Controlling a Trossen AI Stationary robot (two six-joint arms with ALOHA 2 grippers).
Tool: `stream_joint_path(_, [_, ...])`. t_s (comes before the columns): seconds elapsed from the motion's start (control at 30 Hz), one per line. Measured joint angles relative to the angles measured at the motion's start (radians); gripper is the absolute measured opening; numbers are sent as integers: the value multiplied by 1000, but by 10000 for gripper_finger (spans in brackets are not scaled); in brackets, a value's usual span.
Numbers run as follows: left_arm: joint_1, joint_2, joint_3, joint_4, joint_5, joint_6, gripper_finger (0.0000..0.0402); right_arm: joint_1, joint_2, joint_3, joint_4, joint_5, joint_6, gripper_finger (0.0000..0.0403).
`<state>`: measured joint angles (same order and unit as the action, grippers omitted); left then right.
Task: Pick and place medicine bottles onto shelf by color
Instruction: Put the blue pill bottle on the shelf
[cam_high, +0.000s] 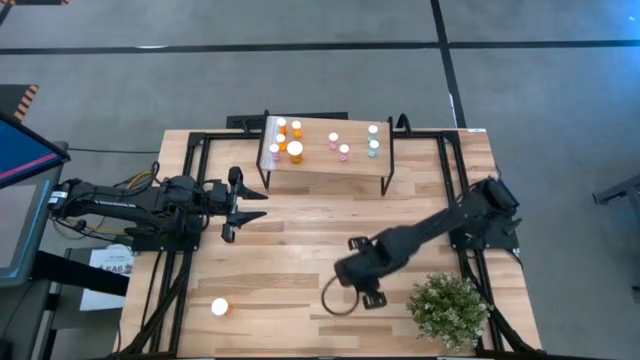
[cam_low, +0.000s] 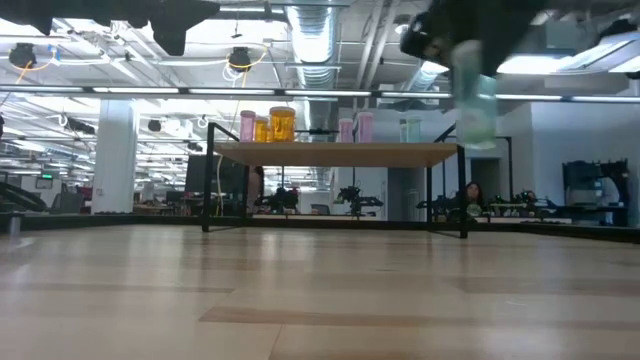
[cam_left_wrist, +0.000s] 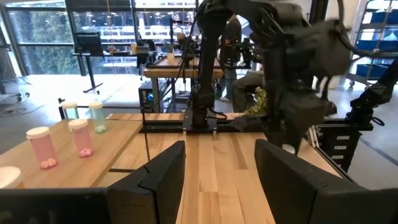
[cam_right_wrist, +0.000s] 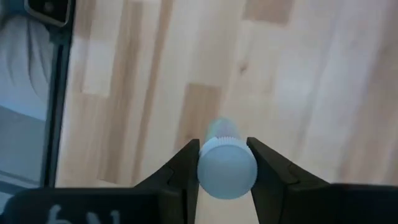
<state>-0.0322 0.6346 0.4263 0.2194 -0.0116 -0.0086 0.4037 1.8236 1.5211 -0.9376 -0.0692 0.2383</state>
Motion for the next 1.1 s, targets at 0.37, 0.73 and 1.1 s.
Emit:
stream_joint_path(0.37, [0, 0, 0, -5, 0, 0, 182, -153, -96, 82, -81, -7, -147, 129])
stream_joint_path(0.73, [0, 0, 0, -6, 0, -12, 182, -423, -254, 82, -15, 73, -299, 133])
stream_joint_path(1.1, [0, 0, 0, -5, -6, -6, 182, -781, -300, 82, 127, 73, -307, 133])
